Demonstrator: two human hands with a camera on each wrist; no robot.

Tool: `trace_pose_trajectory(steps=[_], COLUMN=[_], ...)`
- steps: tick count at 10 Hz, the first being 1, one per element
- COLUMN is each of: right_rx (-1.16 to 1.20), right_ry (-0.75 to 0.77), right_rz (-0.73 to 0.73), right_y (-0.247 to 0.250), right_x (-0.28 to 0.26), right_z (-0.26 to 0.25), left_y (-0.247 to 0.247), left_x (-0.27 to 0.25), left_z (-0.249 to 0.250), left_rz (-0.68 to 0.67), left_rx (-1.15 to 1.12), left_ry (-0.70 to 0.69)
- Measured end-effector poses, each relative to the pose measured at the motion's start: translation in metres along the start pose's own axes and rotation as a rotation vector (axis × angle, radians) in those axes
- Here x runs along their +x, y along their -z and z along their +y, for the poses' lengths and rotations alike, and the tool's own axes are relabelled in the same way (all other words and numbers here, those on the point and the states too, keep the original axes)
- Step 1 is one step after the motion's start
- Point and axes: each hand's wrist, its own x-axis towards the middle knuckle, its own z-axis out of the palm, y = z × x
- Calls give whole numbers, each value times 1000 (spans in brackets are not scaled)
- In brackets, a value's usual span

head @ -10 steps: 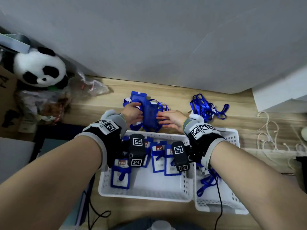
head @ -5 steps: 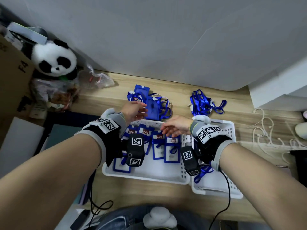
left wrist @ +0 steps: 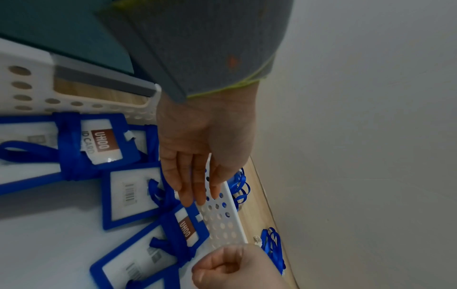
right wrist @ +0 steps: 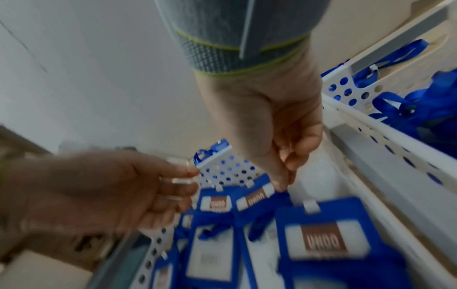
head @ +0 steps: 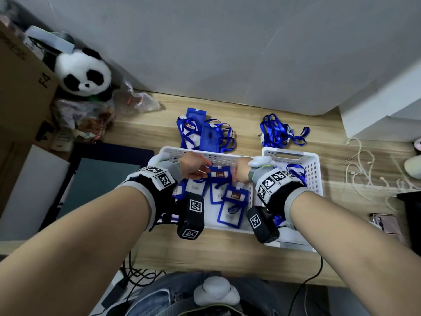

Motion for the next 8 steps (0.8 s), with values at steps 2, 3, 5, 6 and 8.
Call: trace_pose_trajectory(steps=[2, 3, 5, 6, 8], right_rx=[-25, -139, -6, 10, 107], right_ry=[-31, -31, -18, -2, 19], right_rz=[-72, -182, -150, -94, 102], right_y=[12, 2, -24, -21, 10], right_x=[-2, -8, 0, -2, -6], right_z=[-4, -10, 5, 6, -7], left_y=[-5, -11, -13, -9, -9], left_x=[-5, -7, -8, -9, -11], left_z=[-3, -3, -8, -12, -22], left_rz=[-4, -9, -12, -6, -103], left_rx=[37, 49, 77, 73, 50], left_ry=[1, 1, 26, 39, 18])
